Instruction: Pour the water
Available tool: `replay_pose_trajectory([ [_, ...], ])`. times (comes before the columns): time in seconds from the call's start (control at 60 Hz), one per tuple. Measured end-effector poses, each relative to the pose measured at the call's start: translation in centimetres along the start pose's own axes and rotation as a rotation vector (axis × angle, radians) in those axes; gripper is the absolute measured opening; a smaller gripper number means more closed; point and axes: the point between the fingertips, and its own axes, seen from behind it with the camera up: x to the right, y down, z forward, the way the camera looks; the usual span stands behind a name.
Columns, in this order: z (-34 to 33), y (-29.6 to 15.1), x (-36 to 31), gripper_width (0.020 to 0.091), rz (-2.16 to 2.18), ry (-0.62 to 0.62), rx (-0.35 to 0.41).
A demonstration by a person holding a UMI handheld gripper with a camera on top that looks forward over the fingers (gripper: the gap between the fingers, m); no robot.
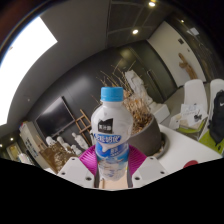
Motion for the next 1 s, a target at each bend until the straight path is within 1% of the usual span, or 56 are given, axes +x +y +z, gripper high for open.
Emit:
replay_pose_trajectory([
  [0.1, -0.9, -2.7, 5.8, 0.0367, -0.242, 0.122, 0.045],
  [0.15, -0.5, -2.7, 10.0, 0.0366, -0.321, 0.188, 0.042],
  [0.2, -0.7, -2.0, 13.4, 0.0367, -0.387, 0.250, 0.031],
  [0.217, -0.8, -1.1, 14.5, 0.0367, -0.405, 0.269, 0.028],
  [0.25, -0.7, -0.8, 17.2, 0.0367, -0.425, 0.304, 0.002],
  [0.333, -0.5, 1.7, 22.6, 0.0366, -0.446, 0.372, -0.052],
  [0.417, -0.5, 4.4, 26.4, 0.0367, -0.433, 0.401, -0.096],
  [0.467, -0.4, 5.3, 28.0, 0.0365, -0.439, 0.418, -0.103],
  [0.533, -0.3, 7.4, 29.5, 0.0367, -0.442, 0.427, -0.133],
  [0.6, -0.4, 8.7, 30.7, 0.0373, -0.438, 0.433, -0.144],
  [0.633, 0.1, 8.4, 30.6, 0.0372, -0.455, 0.426, -0.124],
  [0.683, -0.4, 8.8, 30.4, 0.0379, -0.480, 0.424, -0.119],
  [0.717, -0.5, 8.8, 30.4, 0.0397, -0.489, 0.426, -0.116],
  [0.783, -0.4, 8.7, 30.4, 0.0463, -0.476, 0.434, -0.110],
  [0.85, -0.7, 8.7, 30.7, 0.0531, -0.459, 0.451, -0.131],
  [0.867, -0.8, 8.8, 30.7, 0.0568, -0.453, 0.457, -0.140],
  [0.883, -1.0, 8.8, 30.7, 0.0628, -0.449, 0.463, -0.149],
  [0.933, -1.7, 8.3, 30.4, 0.0876, -0.442, 0.474, -0.166],
  [0.967, -2.3, 8.2, 30.0, 0.0831, -0.437, 0.484, -0.174],
  [1.0, -3.0, 8.0, 29.5, 0.0833, -0.432, 0.498, -0.187],
])
